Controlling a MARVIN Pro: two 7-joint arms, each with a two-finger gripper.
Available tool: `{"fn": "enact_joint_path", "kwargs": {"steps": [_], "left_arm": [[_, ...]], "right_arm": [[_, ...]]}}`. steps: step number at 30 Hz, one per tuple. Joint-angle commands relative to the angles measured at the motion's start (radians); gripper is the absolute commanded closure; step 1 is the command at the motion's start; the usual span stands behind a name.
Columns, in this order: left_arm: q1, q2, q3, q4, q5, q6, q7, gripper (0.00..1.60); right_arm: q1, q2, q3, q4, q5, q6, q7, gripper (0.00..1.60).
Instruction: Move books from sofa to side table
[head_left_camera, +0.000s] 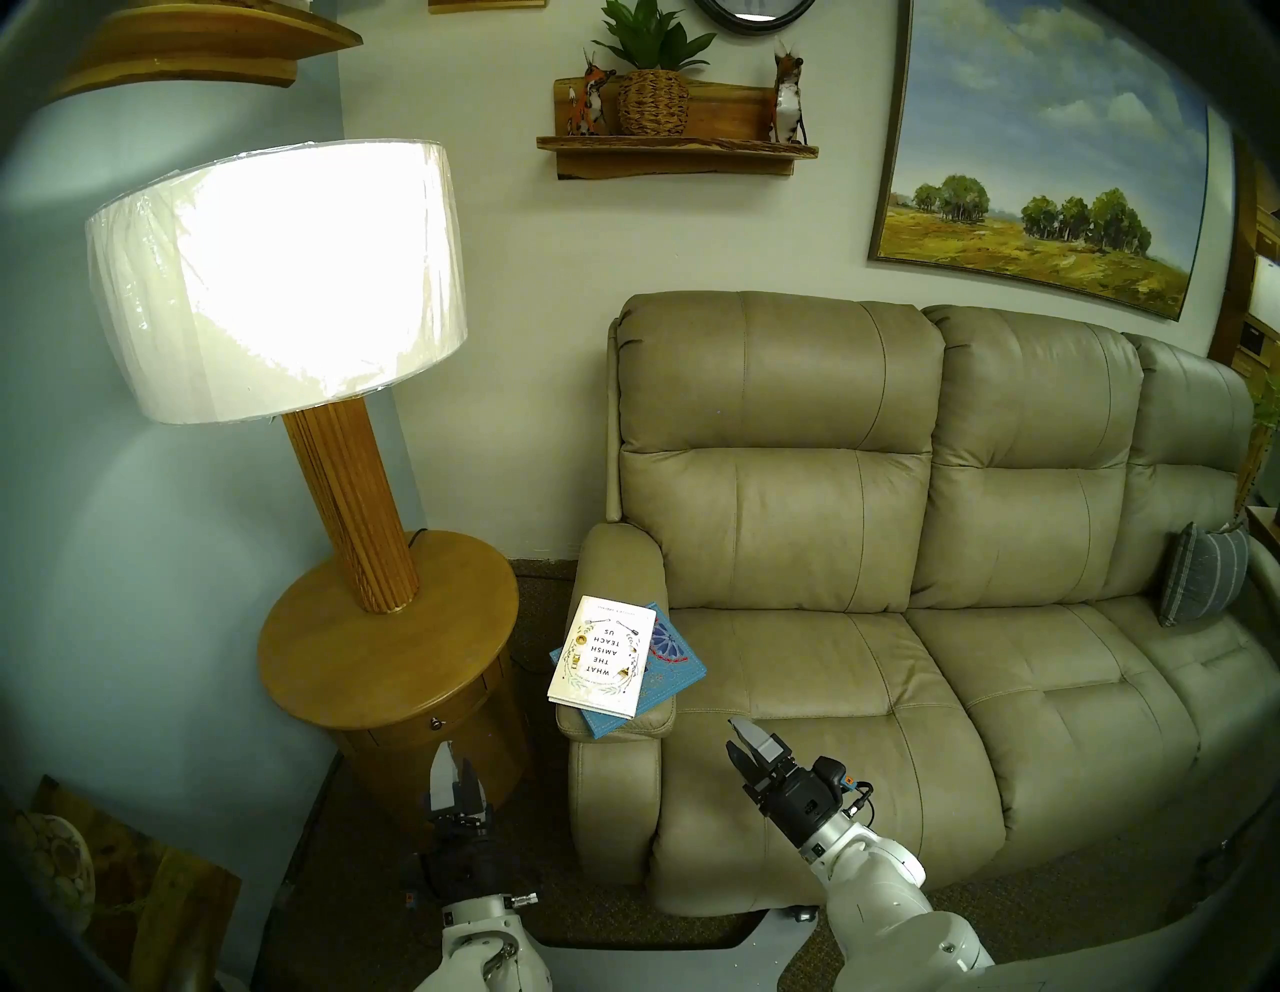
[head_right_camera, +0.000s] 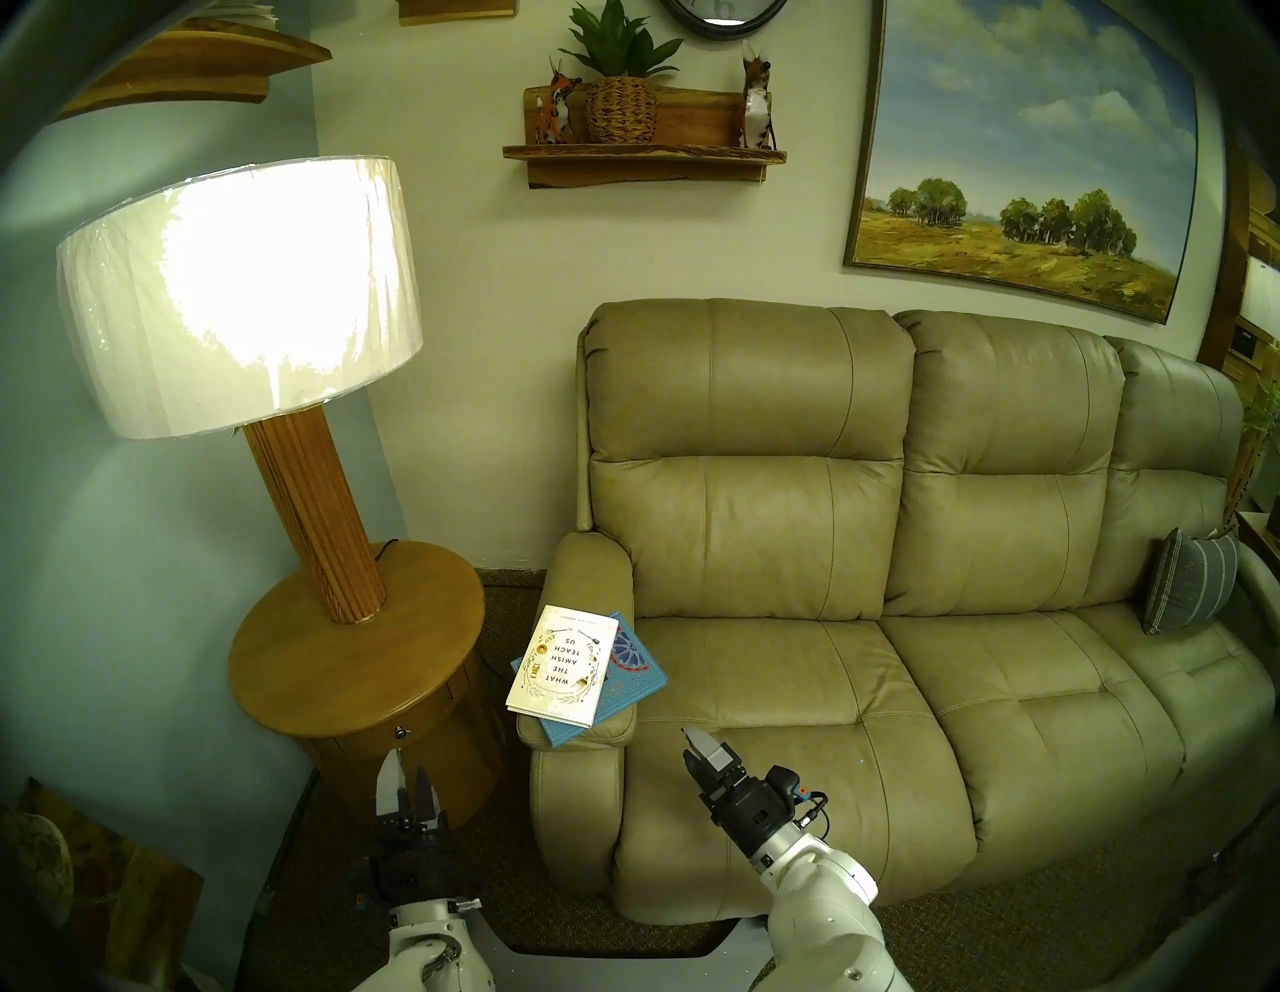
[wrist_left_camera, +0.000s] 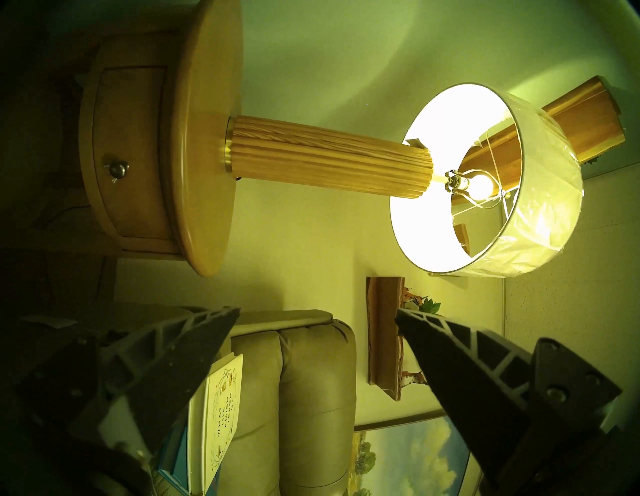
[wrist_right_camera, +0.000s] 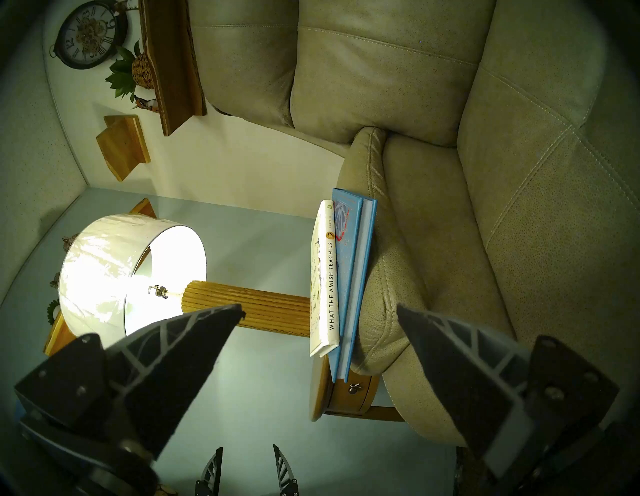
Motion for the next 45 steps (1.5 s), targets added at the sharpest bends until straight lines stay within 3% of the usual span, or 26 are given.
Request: {"fn": "enact_joint_path", "kwargs": {"steps": [1,8,21,45], "left_arm": [[-0.019,0.007,0.002,-0.019,0.006,0.009,-0.003,0.0],[-0.051,0.012,0.021,0.005,0.009,0.041,0.035,0.0],[-0.177,-0.001,0.037,0.121,0.026,0.068,0.061,0.0],[-0.419,-0.098,0.047,0.391,0.034,0.059,0.073,0.0]], "right_arm": [[0.004,0.0,-0.001,-0.001,0.001,0.0,0.004,0.0],[0.004,0.0,-0.001,-0.001,0.001,0.0,0.004,0.0],[0.004,-0.001,-0.001,-0.001,0.001,0.0,0.003,0.0],[0.004,-0.001,-0.001,-0.001,0.002,0.0,0.002,0.0]]}}
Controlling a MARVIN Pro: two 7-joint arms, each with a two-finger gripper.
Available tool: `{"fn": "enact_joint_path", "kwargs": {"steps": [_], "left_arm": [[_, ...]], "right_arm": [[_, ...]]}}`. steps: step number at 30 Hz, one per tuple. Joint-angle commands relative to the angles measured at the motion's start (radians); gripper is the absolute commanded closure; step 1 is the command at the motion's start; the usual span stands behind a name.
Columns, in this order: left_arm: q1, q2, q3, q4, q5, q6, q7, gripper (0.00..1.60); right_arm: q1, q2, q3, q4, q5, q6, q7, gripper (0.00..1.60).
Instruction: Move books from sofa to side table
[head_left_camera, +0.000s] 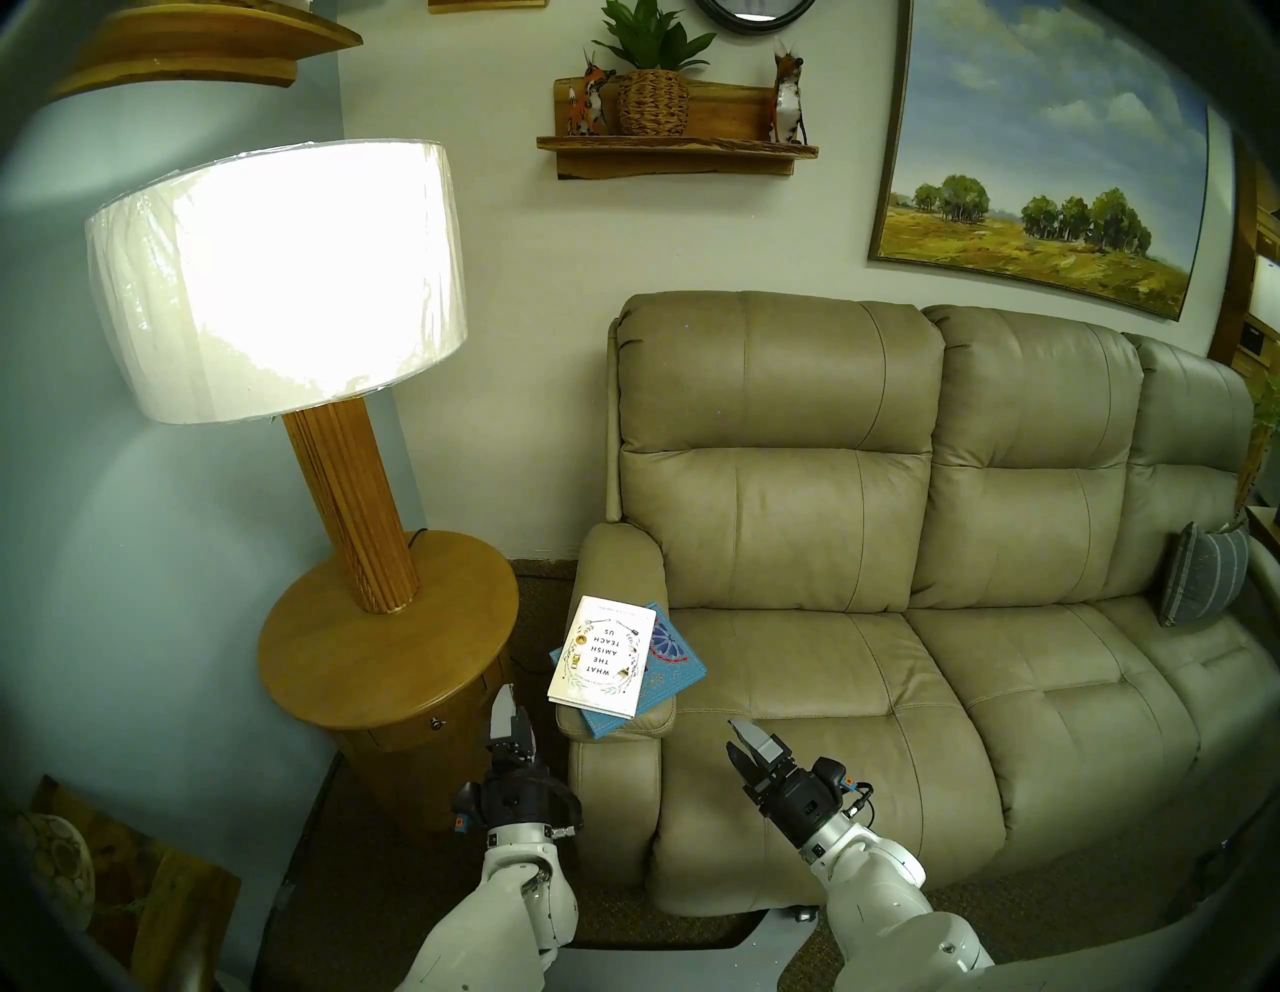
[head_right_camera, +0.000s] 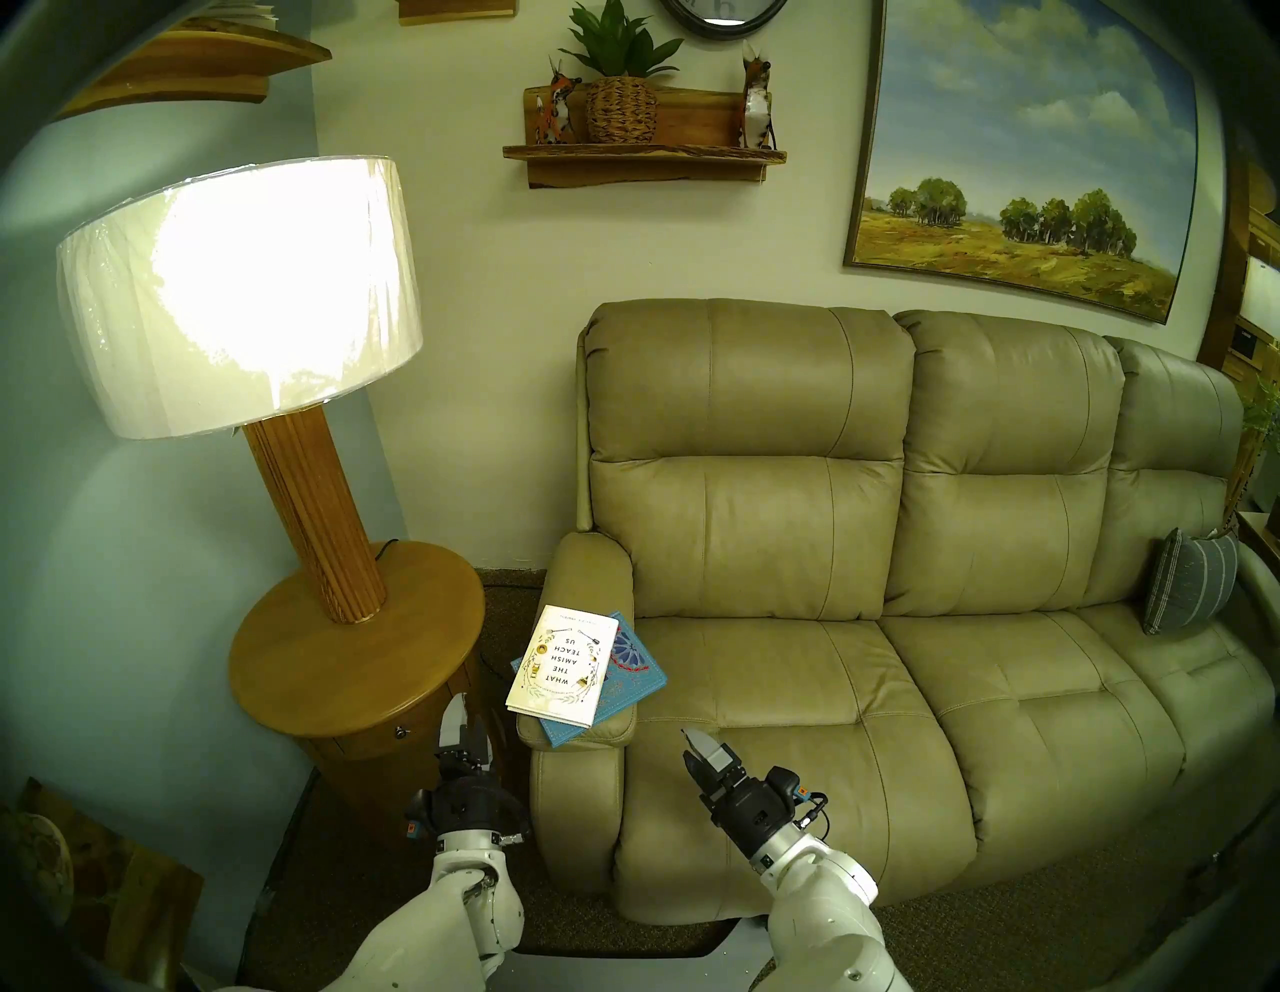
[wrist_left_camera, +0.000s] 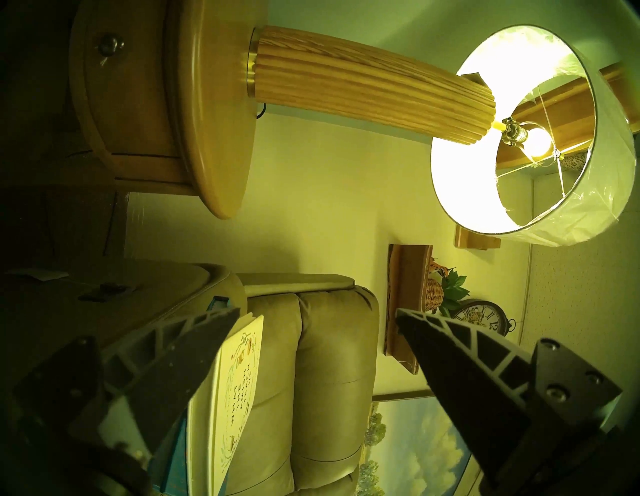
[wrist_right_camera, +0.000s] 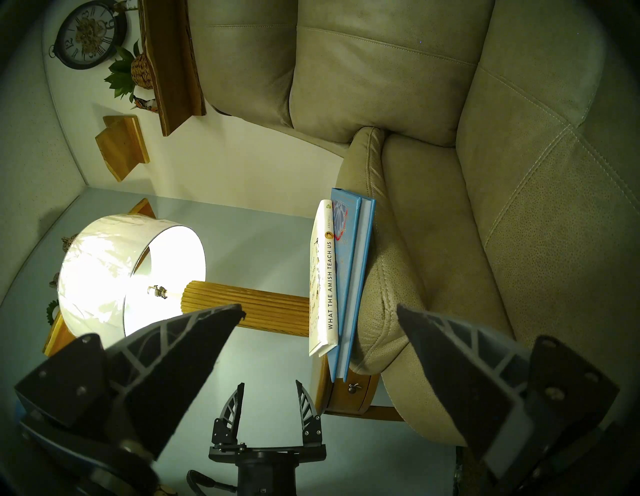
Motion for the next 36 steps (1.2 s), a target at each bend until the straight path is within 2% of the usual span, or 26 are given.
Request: {"fn": "enact_joint_path", "kwargs": {"steps": [1,8,12,25,36], "left_arm": [[-0.112,-0.039,-0.005,0.066,-0.004,-0.002,0.005,0.0],[-0.177,-0.066,-0.013,0.144,-0.009,-0.022,0.013,0.0],[-0.228,-0.089,-0.027,0.219,-0.019,-0.033,0.012,0.0],[-0.363,-0.1,-0.024,0.379,-0.017,-0.046,0.048,0.0],[-0.428,-0.119,-0.015,0.48,-0.01,-0.045,0.053,0.0]], "right_arm": [[0.005,-0.001,-0.001,-0.001,0.002,0.0,0.004,0.0],[0.005,-0.001,-0.001,-0.001,0.002,0.0,0.004,0.0],[0.005,-0.001,-0.001,-0.001,0.002,0.0,0.004,0.0],[0.005,-0.001,-0.001,-0.001,0.002,0.0,0.003,0.0],[0.005,-0.001,-0.001,-0.001,0.002,0.0,0.003,0.0]]}}
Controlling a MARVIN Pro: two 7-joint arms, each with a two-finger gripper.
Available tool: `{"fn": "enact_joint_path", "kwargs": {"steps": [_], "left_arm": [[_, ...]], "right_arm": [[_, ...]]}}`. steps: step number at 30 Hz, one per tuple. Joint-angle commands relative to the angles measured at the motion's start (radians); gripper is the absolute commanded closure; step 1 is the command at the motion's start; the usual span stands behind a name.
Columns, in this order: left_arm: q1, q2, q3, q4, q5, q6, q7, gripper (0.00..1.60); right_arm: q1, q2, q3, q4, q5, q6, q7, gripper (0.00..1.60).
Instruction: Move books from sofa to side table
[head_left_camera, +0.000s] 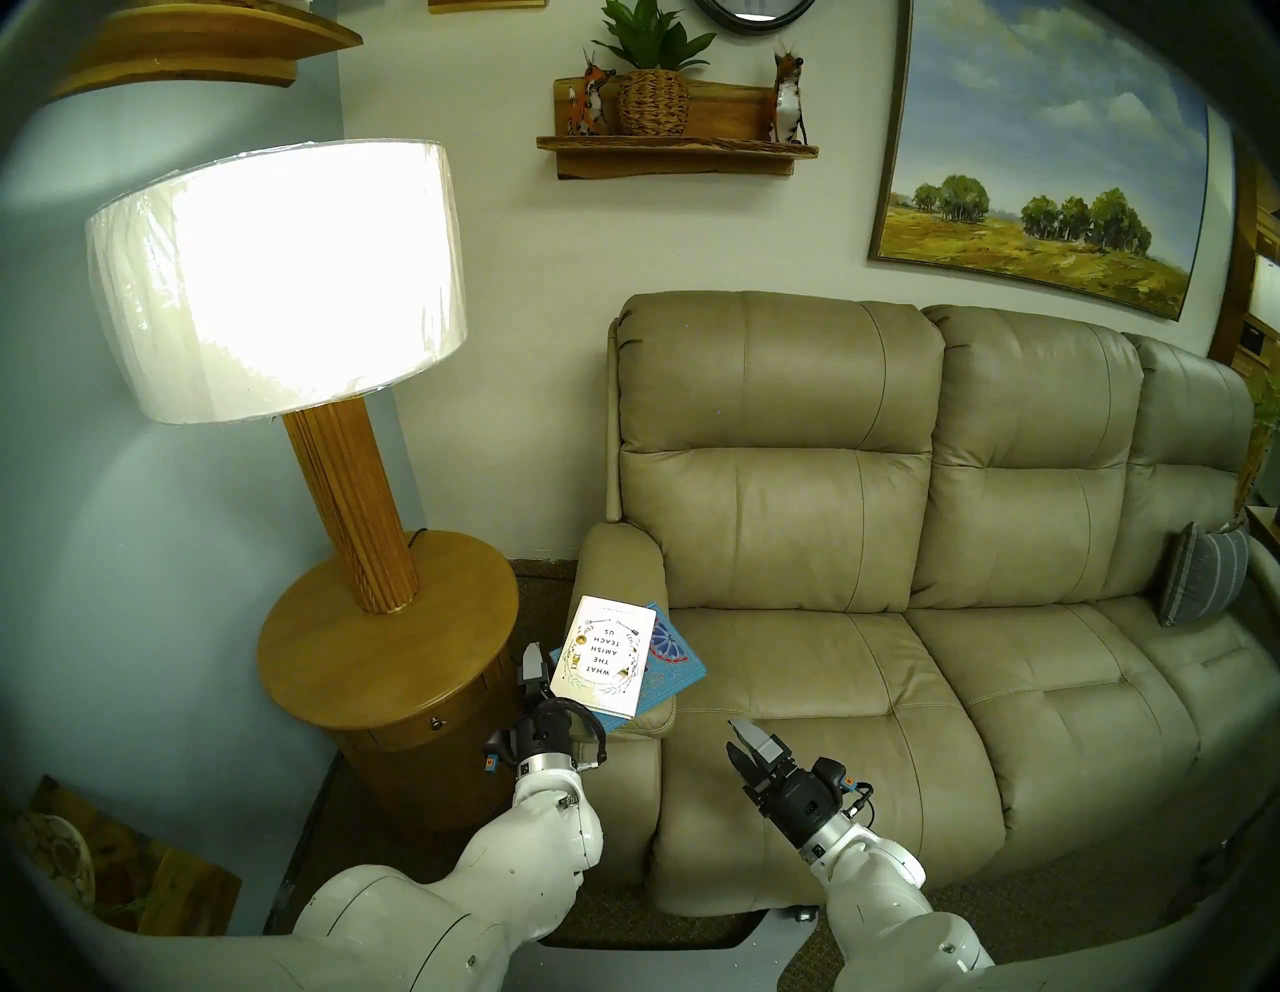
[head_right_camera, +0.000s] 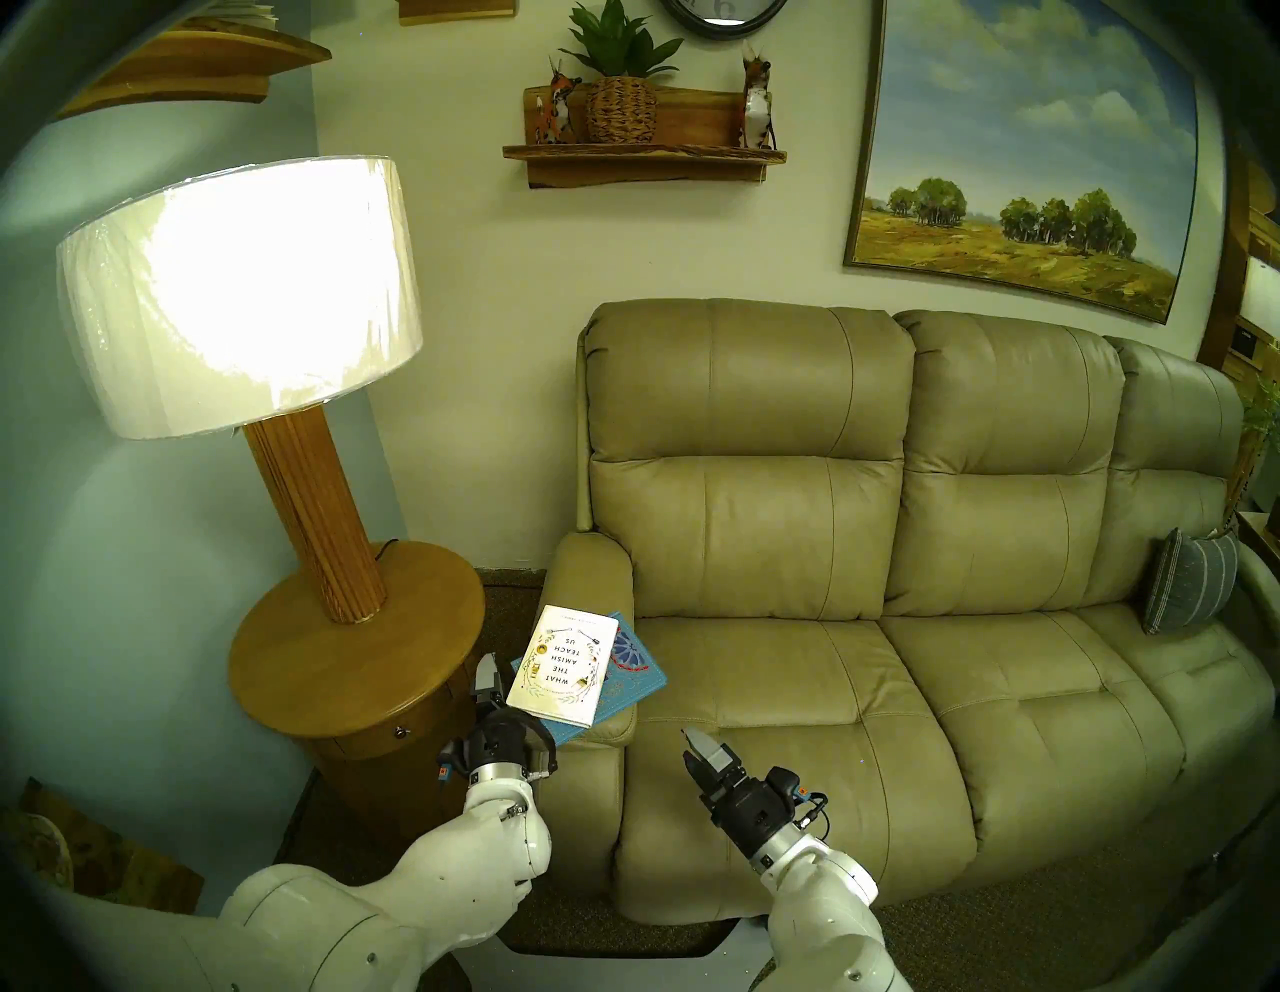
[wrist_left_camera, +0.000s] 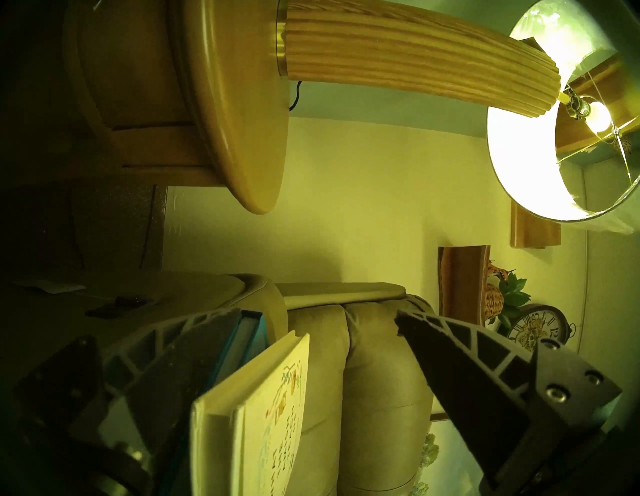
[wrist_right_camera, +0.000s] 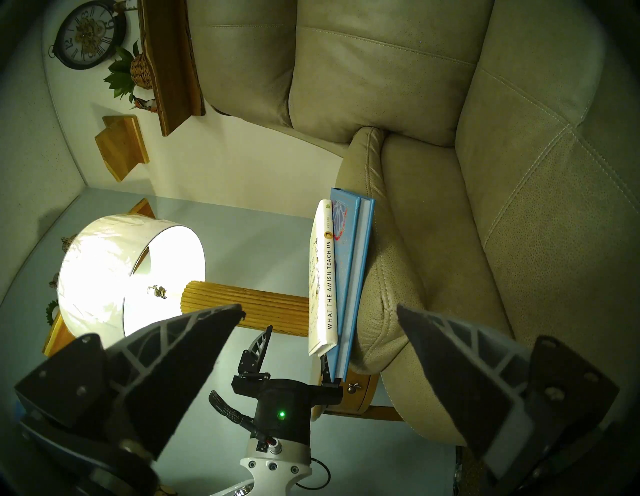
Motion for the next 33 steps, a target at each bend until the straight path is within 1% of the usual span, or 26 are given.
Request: {"fn": "enact_joint_path", "kwargs": {"steps": [1,9,15,16,18,19,20,22,23,26,28,29,31,33], "left_arm": [[-0.078,-0.022,0.003,0.035,0.003,0.007,-0.007,0.0],[-0.105,-0.028,-0.006,0.08,-0.006,0.031,-0.003,0.0],[-0.112,-0.03,-0.015,0.104,-0.014,0.065,-0.007,0.02],[-0.113,-0.03,-0.014,0.107,-0.013,0.068,-0.01,0.07],[-0.114,-0.031,-0.015,0.112,-0.013,0.079,-0.01,0.24],[-0.115,-0.031,-0.014,0.113,-0.012,0.082,-0.012,0.31],[-0.115,-0.031,-0.013,0.115,-0.012,0.089,-0.014,0.32],[-0.115,-0.031,-0.011,0.118,-0.01,0.099,-0.018,0.45],[-0.114,-0.031,-0.011,0.119,-0.011,0.101,-0.022,0.56],[-0.113,-0.03,-0.009,0.123,-0.01,0.107,-0.027,0.59],[-0.112,-0.03,-0.007,0.125,-0.01,0.109,-0.031,0.72],[-0.11,-0.029,-0.007,0.127,-0.011,0.111,-0.033,0.8],[-0.108,-0.027,-0.005,0.132,-0.009,0.109,-0.036,0.82],[-0.104,-0.024,-0.006,0.136,-0.009,0.109,-0.04,0.93]], "right_arm": [[0.005,-0.001,-0.001,-0.001,0.002,0.0,0.004,0.0],[0.005,-0.001,-0.001,-0.001,0.002,0.0,0.005,0.0],[0.005,-0.001,-0.001,-0.001,0.002,0.0,0.005,0.0],[0.005,-0.001,-0.001,-0.001,0.002,0.0,0.005,0.0],[0.005,-0.001,-0.001,-0.001,0.002,0.0,0.005,0.0],[0.005,-0.001,-0.001,-0.001,0.002,0.0,0.005,0.0],[0.005,-0.001,-0.001,-0.001,0.002,0.0,0.005,0.0],[0.005,-0.001,-0.001,-0.001,0.002,0.0,0.005,0.0],[0.005,-0.001,-0.001,-0.001,0.002,0.0,0.005,0.0],[0.005,-0.001,-0.001,-0.001,0.002,0.0,0.005,0.0],[0.005,-0.001,-0.001,-0.001,0.002,0.0,0.005,0.0],[0.005,-0.001,-0.001,-0.001,0.002,0.0,0.005,0.0],[0.005,-0.001,-0.001,-0.001,0.002,0.0,0.005,0.0],[0.005,-0.001,-0.001,-0.001,0.002,0.0,0.005,0.0]]}}
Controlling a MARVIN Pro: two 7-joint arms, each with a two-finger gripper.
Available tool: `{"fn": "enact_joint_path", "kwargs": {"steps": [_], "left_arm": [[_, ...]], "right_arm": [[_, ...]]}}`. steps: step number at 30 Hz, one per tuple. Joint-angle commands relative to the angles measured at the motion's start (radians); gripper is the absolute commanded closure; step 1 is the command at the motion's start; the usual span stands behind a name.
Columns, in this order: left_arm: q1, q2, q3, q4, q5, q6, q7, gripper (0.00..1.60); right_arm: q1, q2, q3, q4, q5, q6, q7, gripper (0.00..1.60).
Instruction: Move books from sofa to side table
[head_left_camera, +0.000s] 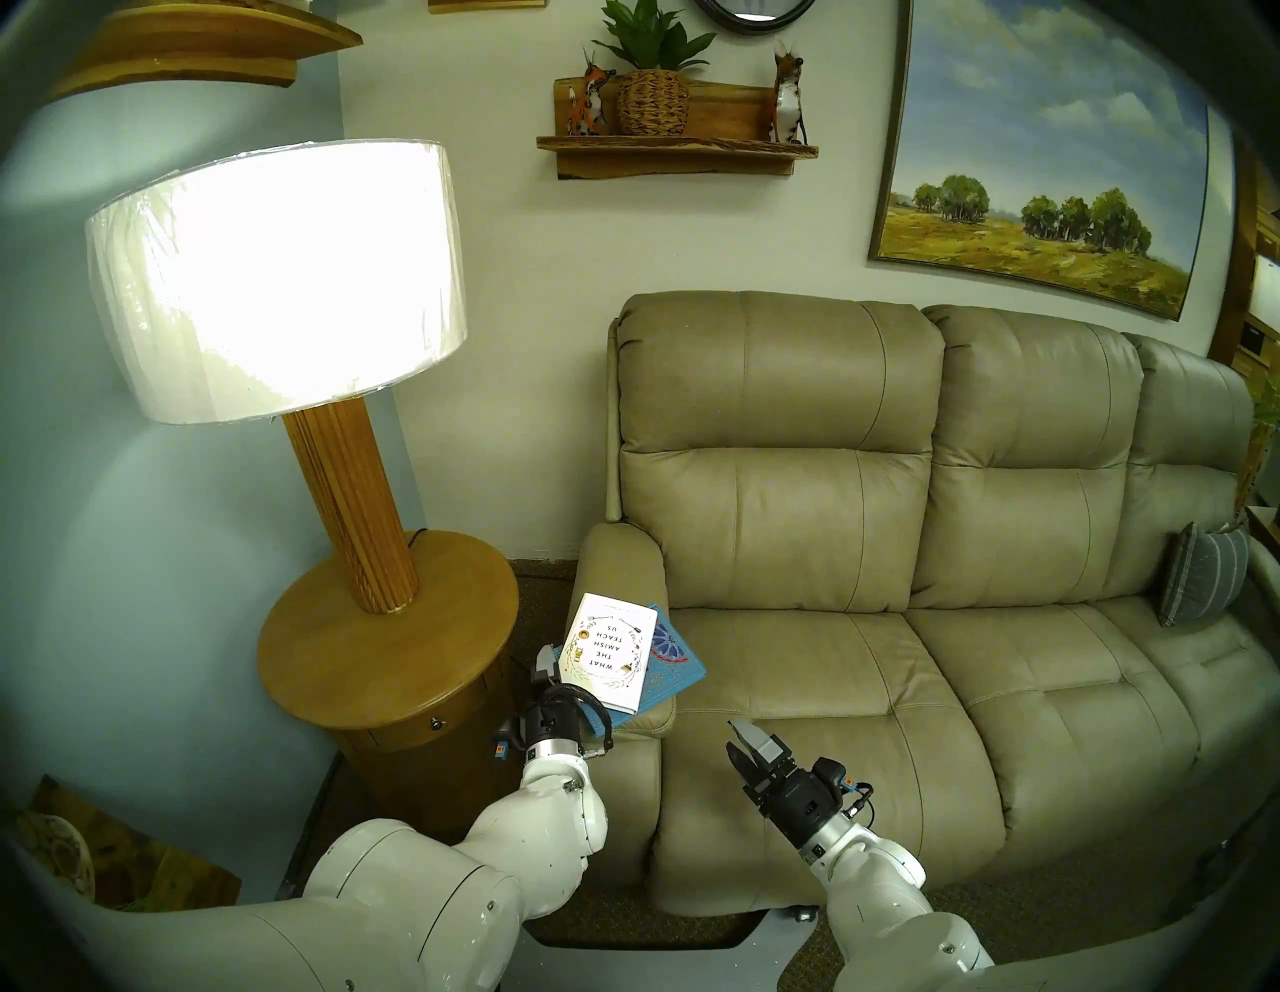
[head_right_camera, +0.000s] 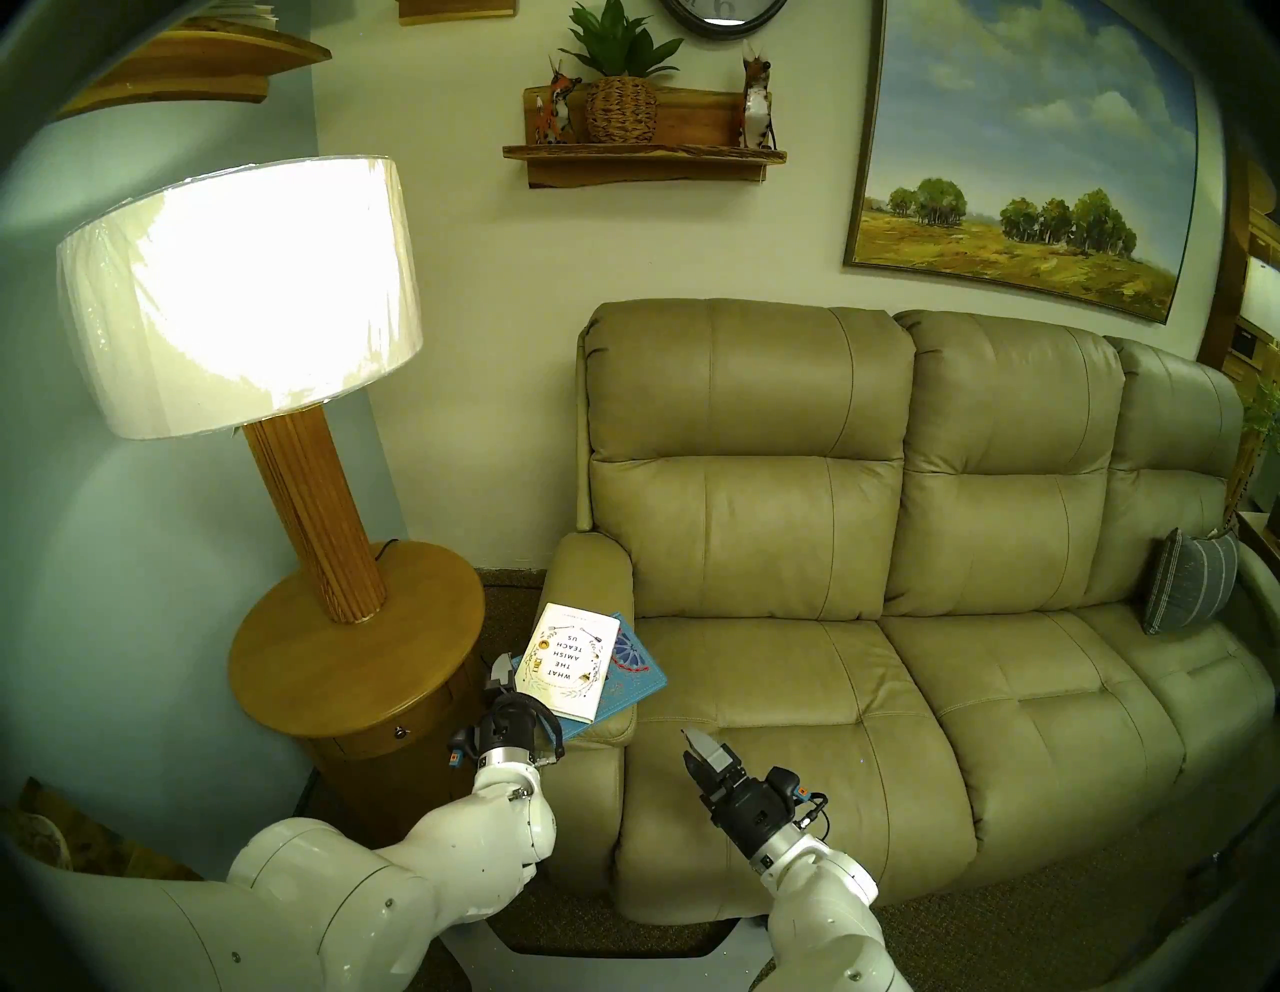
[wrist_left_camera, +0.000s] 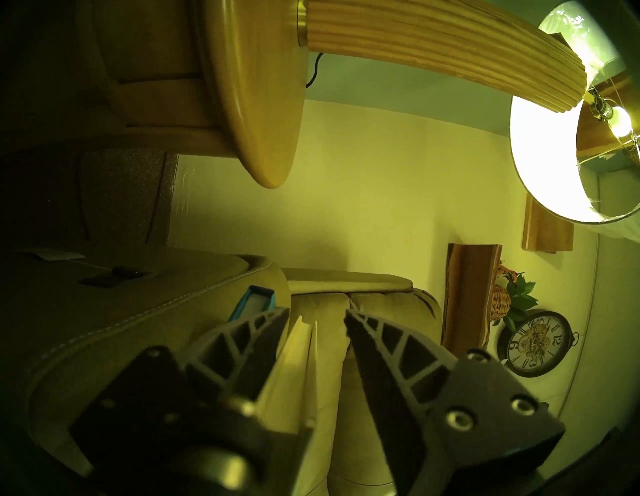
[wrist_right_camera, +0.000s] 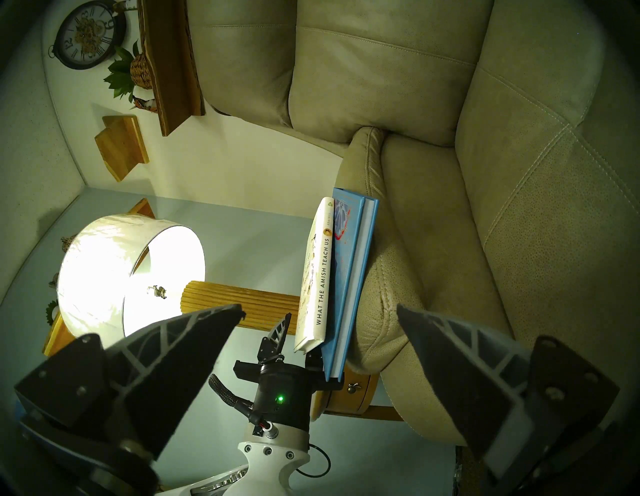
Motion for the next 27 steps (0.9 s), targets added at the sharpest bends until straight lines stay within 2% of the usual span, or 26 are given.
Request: {"fn": "enact_joint_path", "kwargs": {"steps": [1,3,5,6,9,16,17,19,23,24,25,27], "left_arm": [[-0.012,0.003,0.001,0.001,0.003,0.002,-0.031,0.94],[-0.007,0.008,-0.001,0.003,0.001,0.006,-0.037,0.96],[-0.002,0.014,-0.003,0.003,0.001,0.009,-0.047,1.14],[-0.001,0.016,-0.004,0.003,0.0,0.009,-0.051,1.31],[0.008,0.022,-0.009,-0.005,-0.003,0.017,-0.084,1.6],[0.057,0.036,-0.03,-0.07,-0.012,0.073,-0.211,1.6],[0.072,0.042,-0.034,-0.103,-0.01,0.067,-0.19,1.6],[0.089,0.049,-0.044,-0.128,-0.018,0.083,-0.224,1.6],[0.123,0.068,-0.074,-0.184,-0.035,0.066,-0.284,1.6],[0.12,0.072,-0.088,-0.173,-0.05,0.065,-0.328,1.6],[0.139,0.082,-0.098,-0.21,-0.053,0.069,-0.316,1.6],[0.144,0.089,-0.111,-0.218,-0.058,0.041,-0.326,1.6]], "right_arm": [[0.006,-0.001,-0.001,-0.001,0.002,0.0,0.005,0.0],[0.006,-0.001,-0.001,-0.001,0.002,0.0,0.005,0.0],[0.006,-0.001,-0.001,-0.001,0.002,0.0,0.006,0.0],[0.006,-0.001,-0.001,-0.001,0.002,0.0,0.006,0.0],[0.006,-0.001,-0.001,-0.001,0.002,0.0,0.006,0.0],[0.006,-0.001,-0.001,-0.001,0.002,0.0,0.006,0.0],[0.006,-0.001,-0.001,-0.001,0.002,0.0,0.006,0.0],[0.006,-0.001,-0.001,-0.001,0.002,0.0,0.006,0.0],[0.006,-0.001,-0.001,-0.001,0.002,0.0,0.005,0.0],[0.006,-0.001,-0.001,-0.001,0.002,0.0,0.005,0.0],[0.006,-0.001,-0.001,-0.001,0.002,0.0,0.005,0.0],[0.006,-0.001,-0.001,-0.001,0.002,0.0,0.005,0.0]]}}
